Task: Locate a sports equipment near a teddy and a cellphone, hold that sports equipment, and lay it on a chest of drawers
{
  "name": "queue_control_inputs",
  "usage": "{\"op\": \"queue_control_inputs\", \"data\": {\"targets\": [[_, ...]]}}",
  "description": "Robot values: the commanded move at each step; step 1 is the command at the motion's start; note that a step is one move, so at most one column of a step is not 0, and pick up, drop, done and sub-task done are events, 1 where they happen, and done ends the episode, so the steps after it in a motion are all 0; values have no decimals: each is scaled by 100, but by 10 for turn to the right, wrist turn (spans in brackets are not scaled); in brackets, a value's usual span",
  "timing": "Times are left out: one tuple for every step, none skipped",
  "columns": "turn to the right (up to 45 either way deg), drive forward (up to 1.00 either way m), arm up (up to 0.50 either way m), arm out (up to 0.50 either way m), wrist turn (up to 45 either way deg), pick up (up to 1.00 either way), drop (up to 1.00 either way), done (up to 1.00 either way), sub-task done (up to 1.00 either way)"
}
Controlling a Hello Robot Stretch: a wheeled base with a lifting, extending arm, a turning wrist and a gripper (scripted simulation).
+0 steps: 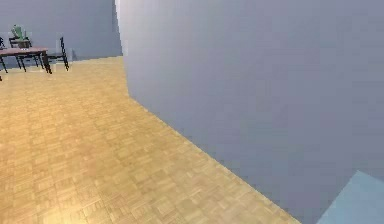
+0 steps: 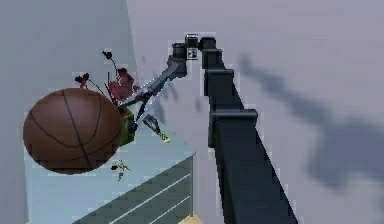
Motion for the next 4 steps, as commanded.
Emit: {"op": "queue_control_inputs", "data": {"targets": [[0, 0, 0, 0, 390, 0, 0, 0, 0], [0, 0, -10, 0, 0, 0, 0, 0, 0], [0, 0, -32, 0, 0, 0, 0, 0, 0], [0, 0, 0, 0, 0, 0, 100, 0, 0]]}}
